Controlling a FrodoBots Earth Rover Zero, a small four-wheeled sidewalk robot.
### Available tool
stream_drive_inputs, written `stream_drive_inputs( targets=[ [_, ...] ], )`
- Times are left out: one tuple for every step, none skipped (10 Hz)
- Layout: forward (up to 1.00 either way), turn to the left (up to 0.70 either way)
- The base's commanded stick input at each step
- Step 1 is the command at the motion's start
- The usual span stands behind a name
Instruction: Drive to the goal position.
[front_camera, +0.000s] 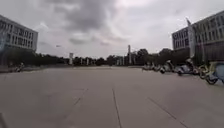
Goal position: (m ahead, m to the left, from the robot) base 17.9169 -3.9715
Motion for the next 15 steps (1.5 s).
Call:
stream_drive_inputs(
  targets=[
    [0.70,0.00],
    [0.70,0.00],
    [0.70,0.00],
    [0.70,0.00],
    [0.70,0.00],
    [0.70,0.00],
    [0.70,0.00],
    [0.70,0.00],
    [0.70,0.00],
    [0.70,0.00],
    [0.70,0.00],
    [0.70,0.03],
    [0.70,0.09],
    [0.70,0.14],
    [0.70,0.14]
  ],
)
